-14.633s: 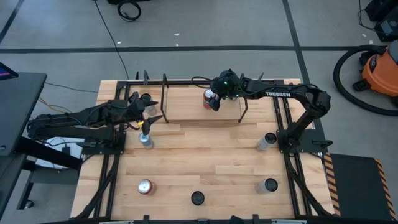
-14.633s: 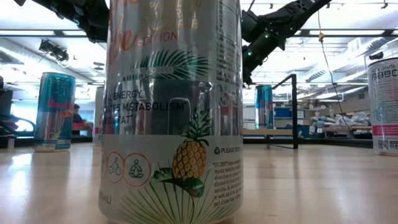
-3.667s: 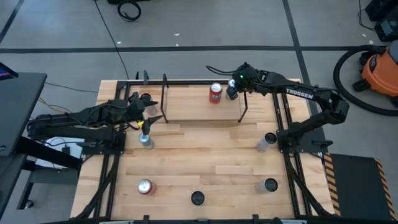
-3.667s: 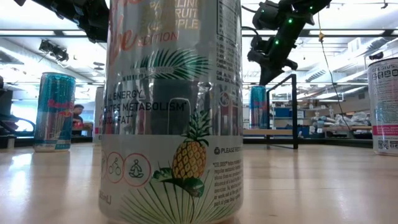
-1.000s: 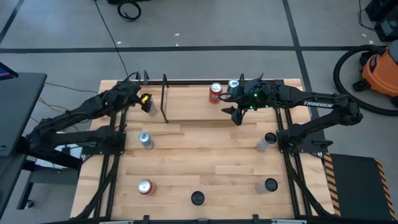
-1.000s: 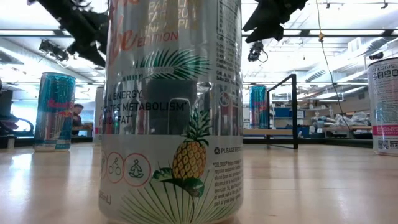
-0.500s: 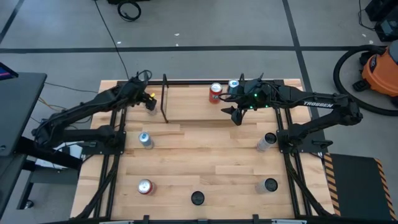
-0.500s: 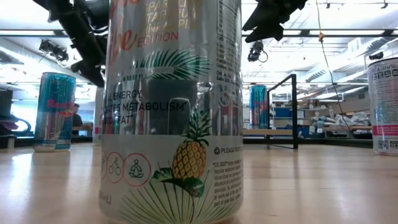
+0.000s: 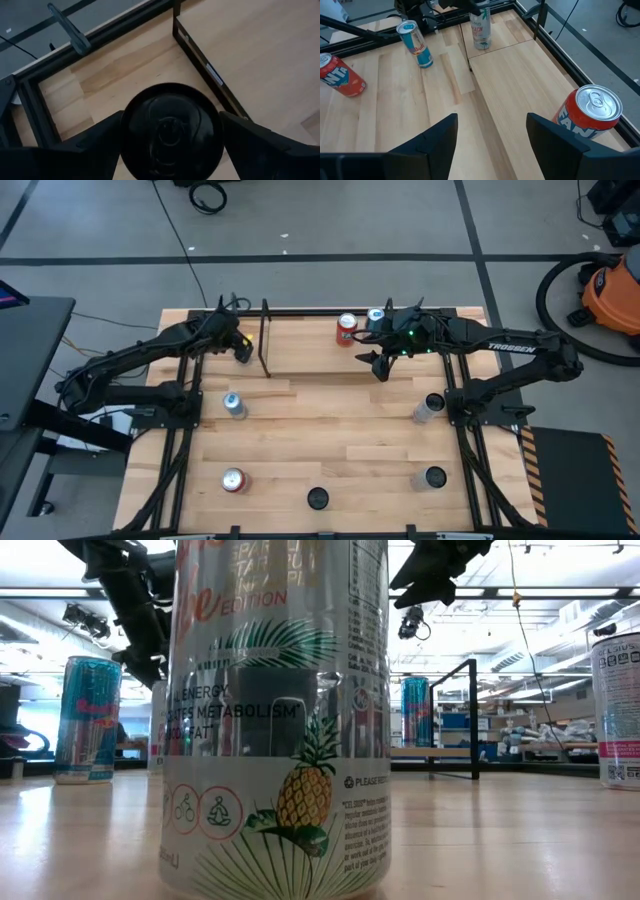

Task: Place canned beverage on shelf
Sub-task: Put the top white and pink soda can on the shelf

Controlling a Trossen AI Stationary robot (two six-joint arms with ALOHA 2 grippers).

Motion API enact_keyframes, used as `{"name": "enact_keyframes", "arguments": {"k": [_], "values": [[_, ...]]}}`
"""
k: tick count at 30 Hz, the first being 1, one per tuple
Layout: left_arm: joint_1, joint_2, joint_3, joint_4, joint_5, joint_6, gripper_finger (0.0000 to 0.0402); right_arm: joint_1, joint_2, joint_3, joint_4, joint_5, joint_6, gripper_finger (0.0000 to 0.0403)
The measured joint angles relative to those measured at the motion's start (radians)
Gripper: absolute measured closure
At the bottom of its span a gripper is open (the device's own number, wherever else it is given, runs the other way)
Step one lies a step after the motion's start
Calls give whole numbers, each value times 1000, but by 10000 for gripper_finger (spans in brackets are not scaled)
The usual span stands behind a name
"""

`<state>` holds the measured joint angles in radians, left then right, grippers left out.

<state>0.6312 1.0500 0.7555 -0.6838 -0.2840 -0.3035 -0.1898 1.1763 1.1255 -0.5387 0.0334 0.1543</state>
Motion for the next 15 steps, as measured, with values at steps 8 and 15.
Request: {"name": "enact_keyframes", "arguments": {"k": [8, 15], "values": [[0, 0, 0, -8, 1, 0, 124, 0, 0, 0, 7, 0, 0, 157], [0, 0, 0, -5, 5, 23, 150, 0, 0, 0, 7, 0, 0, 157]]}}
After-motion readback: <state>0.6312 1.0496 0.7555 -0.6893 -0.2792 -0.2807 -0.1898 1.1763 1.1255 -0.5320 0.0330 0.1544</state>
